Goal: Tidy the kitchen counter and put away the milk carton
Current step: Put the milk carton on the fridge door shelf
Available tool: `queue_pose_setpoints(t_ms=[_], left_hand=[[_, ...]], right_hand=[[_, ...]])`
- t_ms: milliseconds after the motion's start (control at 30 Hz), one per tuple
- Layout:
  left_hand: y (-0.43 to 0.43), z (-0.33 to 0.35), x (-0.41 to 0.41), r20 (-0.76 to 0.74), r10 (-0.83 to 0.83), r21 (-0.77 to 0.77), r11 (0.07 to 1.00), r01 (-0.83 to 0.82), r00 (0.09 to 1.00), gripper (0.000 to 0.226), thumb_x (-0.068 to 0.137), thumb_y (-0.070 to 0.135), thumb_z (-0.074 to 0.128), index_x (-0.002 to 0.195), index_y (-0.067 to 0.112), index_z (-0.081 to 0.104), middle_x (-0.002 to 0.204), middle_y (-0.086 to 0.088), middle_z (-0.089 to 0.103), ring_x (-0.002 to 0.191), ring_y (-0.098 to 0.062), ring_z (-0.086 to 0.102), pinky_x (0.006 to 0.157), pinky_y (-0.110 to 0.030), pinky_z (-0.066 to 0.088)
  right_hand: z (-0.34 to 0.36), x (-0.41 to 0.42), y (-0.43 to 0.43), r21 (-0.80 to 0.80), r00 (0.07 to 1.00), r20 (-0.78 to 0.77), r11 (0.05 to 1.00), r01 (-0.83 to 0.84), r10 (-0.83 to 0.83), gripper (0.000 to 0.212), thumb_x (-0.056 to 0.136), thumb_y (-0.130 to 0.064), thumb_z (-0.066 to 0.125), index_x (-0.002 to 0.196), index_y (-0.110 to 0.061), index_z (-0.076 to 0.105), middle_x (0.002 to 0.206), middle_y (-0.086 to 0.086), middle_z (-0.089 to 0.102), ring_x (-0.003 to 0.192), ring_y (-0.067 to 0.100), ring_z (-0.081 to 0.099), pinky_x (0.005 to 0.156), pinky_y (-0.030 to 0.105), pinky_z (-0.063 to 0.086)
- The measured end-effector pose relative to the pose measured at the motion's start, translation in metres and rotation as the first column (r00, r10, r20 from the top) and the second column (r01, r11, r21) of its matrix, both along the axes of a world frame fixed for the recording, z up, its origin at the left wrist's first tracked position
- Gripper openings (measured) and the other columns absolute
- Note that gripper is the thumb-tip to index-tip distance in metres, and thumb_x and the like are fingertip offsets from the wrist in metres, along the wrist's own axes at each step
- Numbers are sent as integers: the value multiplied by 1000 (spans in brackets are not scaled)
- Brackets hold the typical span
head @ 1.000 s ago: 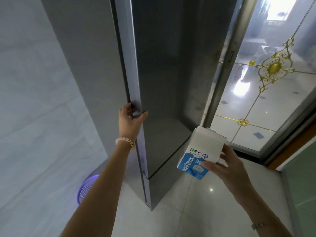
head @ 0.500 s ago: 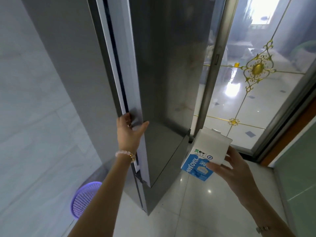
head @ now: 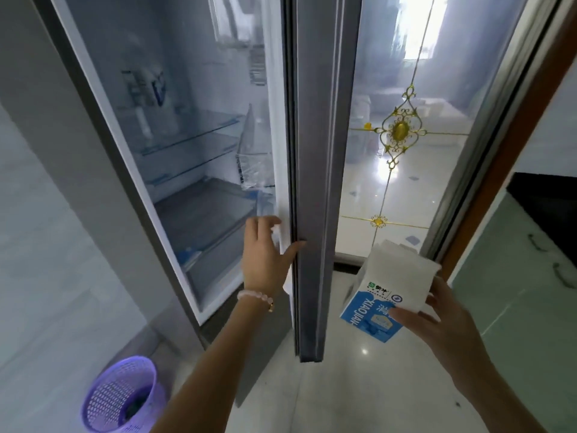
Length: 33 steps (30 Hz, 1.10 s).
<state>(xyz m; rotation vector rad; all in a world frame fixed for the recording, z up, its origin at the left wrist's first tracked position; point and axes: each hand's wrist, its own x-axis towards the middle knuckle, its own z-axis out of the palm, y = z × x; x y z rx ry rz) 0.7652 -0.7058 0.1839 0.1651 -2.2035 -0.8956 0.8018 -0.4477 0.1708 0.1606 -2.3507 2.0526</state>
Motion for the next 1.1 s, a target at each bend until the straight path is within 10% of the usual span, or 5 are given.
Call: queue_pose_setpoints(t_ms=[233,433,833,1100], left_hand=[[106,10,-45,20,-69,-3,998,70,997,62,70,36,74,118,9,46,118,-10,48,104,-24,54,86,-42,52],[92,68,-85,-332,-21,-111,994,-17,943,47,85,25,54,122,-2,45,124,-23,46,118,-33,45,103,-31,34],[55,89,-233,122,-269,-436,850,295,956,50,95,26,35,142,10,29,152,-11,28,143,-30,16,117,-51,14],[14,108,-331,-55,-268,-525,827,200,962,32,87,39,54,99,13,66,98,-9,70,94,-31,62,93,-42,39]], right_hand=[[-2,7,85,-31,991,21,990,135,-134,61,67,-4,80,121,-14,52,111,2,66,101,15,62,62,8,53],[-2,-5,131,-1,976,48,977,214,-214,60,71,2,74,122,-18,50,107,-5,63,102,17,58,66,6,50],[-7,-62,122,-20,949,100,953,301,-298,64,68,3,78,121,-16,50,102,-9,63,81,-13,60,62,16,45],[-17,-143,68,0,925,105,930,368,-366,61,70,10,72,118,-19,51,106,-6,64,90,-2,61,63,7,53]])
